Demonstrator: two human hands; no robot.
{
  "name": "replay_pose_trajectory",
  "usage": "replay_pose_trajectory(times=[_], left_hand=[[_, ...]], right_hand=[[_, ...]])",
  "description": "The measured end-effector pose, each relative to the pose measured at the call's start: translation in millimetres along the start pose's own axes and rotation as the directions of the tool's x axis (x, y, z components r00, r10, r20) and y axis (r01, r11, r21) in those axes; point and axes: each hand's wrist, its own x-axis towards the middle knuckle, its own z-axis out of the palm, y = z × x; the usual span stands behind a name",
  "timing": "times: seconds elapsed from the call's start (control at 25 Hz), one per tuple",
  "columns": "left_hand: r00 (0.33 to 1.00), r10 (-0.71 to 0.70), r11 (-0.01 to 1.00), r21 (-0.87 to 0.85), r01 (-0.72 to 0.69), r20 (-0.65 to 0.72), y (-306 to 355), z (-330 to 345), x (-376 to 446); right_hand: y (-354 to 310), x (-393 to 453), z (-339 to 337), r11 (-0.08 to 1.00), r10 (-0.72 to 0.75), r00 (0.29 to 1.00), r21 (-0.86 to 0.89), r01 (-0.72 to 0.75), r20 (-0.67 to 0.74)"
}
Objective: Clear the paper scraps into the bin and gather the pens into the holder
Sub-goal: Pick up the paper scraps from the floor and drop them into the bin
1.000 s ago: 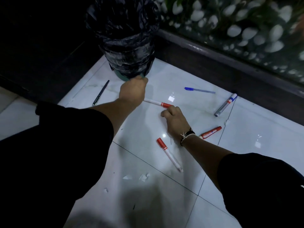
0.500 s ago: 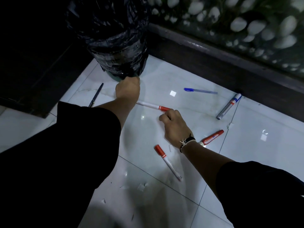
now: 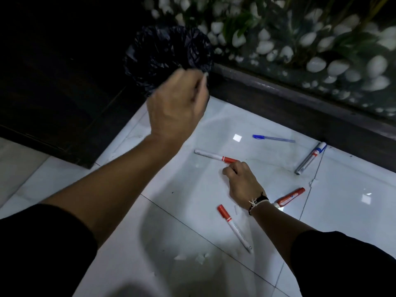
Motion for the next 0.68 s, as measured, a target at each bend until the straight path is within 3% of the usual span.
replay_pose_trajectory(times=[0.08, 0.2, 0.28, 0.36, 0.4, 0.44, 0.52, 0.6, 0.68], left_hand=[[0.987, -0.151, 0.978, 0.152, 0.14, 0.06, -10, -21, 25], [0.869, -0.403, 0.887, 0.356, 0.293, 0.288, -37, -26, 42], [0.785, -0.485, 0.86, 0.37, 0.351, 0.385, -44, -29, 47], [0.782, -0.483, 0.871, 0.311, 0.381, 0.394, -44, -35, 48], [0.803, -0.463, 0.885, 0.253, 0.392, 0.376, -47, -40, 46], [0.825, -0.441, 0.898, 0.181, 0.402, 0.355, -50, -44, 42], [0.862, -0.395, 0.914, 0.04, 0.404, 0.316, -60, -52, 33], [0.875, -0.377, 0.907, -0.067, 0.415, 0.304, -68, -56, 28], [0.862, -0.414, 0.863, -0.174, 0.474, 0.291, -73, -60, 26]], right_hand=[[0, 2, -2, 1.0, 0.002, 1.0, -0.004, -0.002, -0.025], [-4, 0, -5, 1.0, 0.007, 1.0, 0.014, -0.007, -0.007], [-10, 4, -11, 0.999, 0.039, 0.996, 0.008, -0.04, 0.078], [-24, 16, -29, 0.995, 0.09, 0.985, 0.028, -0.095, 0.15], [-36, 23, -46, 0.984, 0.119, 0.985, 0.117, -0.134, 0.128], [-53, 32, -70, 0.956, 0.149, 0.988, 0.25, -0.151, 0.026], [-93, 56, -131, 0.892, 0.173, 0.925, 0.453, -0.001, -0.338], [-131, 95, -181, 0.887, 0.1, 0.823, 0.424, 0.181, -0.56], [-161, 140, -207, 0.912, 0.059, 0.796, 0.356, 0.202, -0.602]])
